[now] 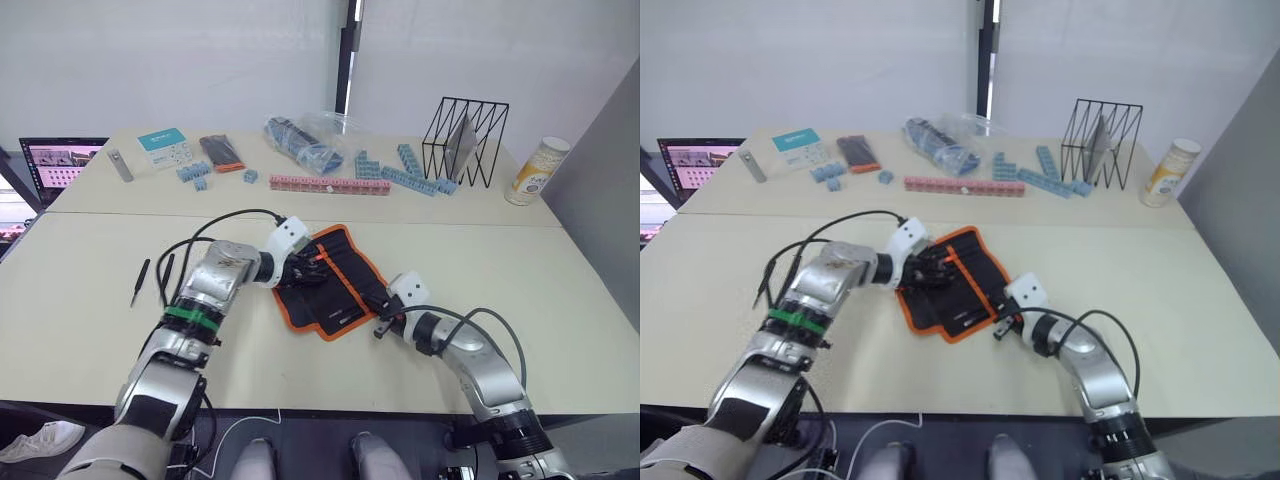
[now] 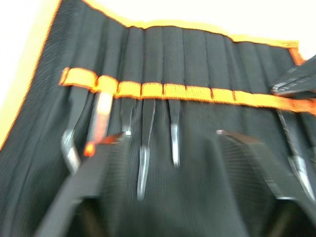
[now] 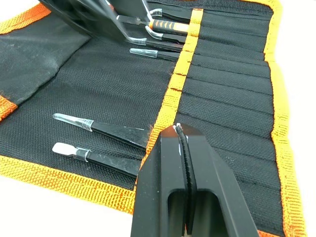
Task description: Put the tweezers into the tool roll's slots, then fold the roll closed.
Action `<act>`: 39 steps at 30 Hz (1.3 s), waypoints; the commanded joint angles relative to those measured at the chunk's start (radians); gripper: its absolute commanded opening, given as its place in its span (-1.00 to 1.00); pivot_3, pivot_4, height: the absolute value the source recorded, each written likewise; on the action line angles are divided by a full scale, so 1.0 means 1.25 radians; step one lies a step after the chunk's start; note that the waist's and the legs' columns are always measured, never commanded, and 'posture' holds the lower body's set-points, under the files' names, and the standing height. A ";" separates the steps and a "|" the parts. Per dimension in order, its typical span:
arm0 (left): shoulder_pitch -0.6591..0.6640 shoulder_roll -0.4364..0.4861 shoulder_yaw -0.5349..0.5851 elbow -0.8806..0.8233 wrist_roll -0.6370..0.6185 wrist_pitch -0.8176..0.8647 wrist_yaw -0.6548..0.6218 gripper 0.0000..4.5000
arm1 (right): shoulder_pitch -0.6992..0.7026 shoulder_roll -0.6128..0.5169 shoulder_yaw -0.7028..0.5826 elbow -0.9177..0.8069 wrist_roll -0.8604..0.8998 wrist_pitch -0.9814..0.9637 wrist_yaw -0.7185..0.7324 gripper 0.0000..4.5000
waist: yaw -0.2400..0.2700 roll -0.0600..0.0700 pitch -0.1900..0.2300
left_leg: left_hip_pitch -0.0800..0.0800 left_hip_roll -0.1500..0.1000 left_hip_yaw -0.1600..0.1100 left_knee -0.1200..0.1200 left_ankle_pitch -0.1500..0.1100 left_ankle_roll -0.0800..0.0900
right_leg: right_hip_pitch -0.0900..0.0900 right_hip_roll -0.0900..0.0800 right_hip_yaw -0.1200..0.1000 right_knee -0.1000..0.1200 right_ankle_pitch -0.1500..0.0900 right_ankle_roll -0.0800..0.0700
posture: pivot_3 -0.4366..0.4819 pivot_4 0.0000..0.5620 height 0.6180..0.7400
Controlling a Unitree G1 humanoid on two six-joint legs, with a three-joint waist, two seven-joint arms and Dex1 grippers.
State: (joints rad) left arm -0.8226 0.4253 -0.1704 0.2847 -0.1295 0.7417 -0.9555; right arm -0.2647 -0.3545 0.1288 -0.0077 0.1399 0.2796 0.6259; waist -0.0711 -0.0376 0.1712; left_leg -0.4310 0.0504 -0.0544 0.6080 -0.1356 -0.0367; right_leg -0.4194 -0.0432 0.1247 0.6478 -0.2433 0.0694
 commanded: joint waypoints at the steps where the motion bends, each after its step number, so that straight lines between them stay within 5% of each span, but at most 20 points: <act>1: 0.007 0.025 0.065 -0.093 -0.050 0.032 0.011 0.99 | -0.009 0.009 -0.019 -0.011 0.016 -0.016 -0.004 -1.00 | 0.000 0.000 0.000 | 0.000 0.000 0.000 0.000 0.000 0.000 | 0.000 0.000 0.000 0.000 0.000 0.000 | -0.05 -0.47 1.00; 17: 0.202 0.140 0.384 -0.214 -0.158 -0.119 0.173 0.99 | -0.001 0.005 0.003 0.020 0.015 0.004 0.019 -1.00 | 0.008 0.000 0.000 | -0.001 0.000 0.000 0.000 0.000 0.000 | 0.000 -0.001 0.000 -0.001 0.000 0.000 | -0.05 -0.47 1.00; 21: 0.342 0.167 0.493 -0.292 -0.193 -0.119 0.193 0.99 | -0.005 -0.009 0.015 0.062 -0.005 0.005 0.019 -1.00 | 0.001 0.000 0.000 | 0.001 0.000 0.001 -0.001 0.000 0.000 | 0.000 -0.001 0.000 -0.001 0.000 0.000 | -0.05 -0.47 1.00; 34: 0.827 0.023 0.812 -0.307 -0.256 -0.410 0.246 0.99 | -0.019 -0.032 0.032 0.097 0.000 0.007 0.059 -1.00 | 0.003 -0.007 -0.005 | 0.008 0.002 0.004 -0.001 -0.004 -0.007 | 0.008 -0.003 0.000 -0.007 -0.005 -0.010 | -0.05 -0.47 1.00; 39: 0.921 -0.021 0.841 -0.299 -0.284 -0.453 0.255 0.99 | -0.016 -0.028 0.037 0.089 0.009 0.016 0.072 -1.00 | 0.004 -0.009 -0.007 | 0.008 0.005 0.003 -0.001 -0.005 -0.009 | 0.006 -0.003 -0.002 -0.013 -0.006 -0.012 | -0.05 -0.47 1.00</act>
State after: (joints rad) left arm 0.3200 0.4050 0.8550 -0.0655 -0.4567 0.2134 -0.6440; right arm -0.3058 -0.3852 0.1498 0.0888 0.1628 0.2692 0.6987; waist -0.0663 -0.0488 0.1624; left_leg -0.4216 0.0585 -0.0485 0.6062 -0.1425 -0.0478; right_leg -0.4123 -0.0463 0.1215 0.6279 -0.2507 0.0541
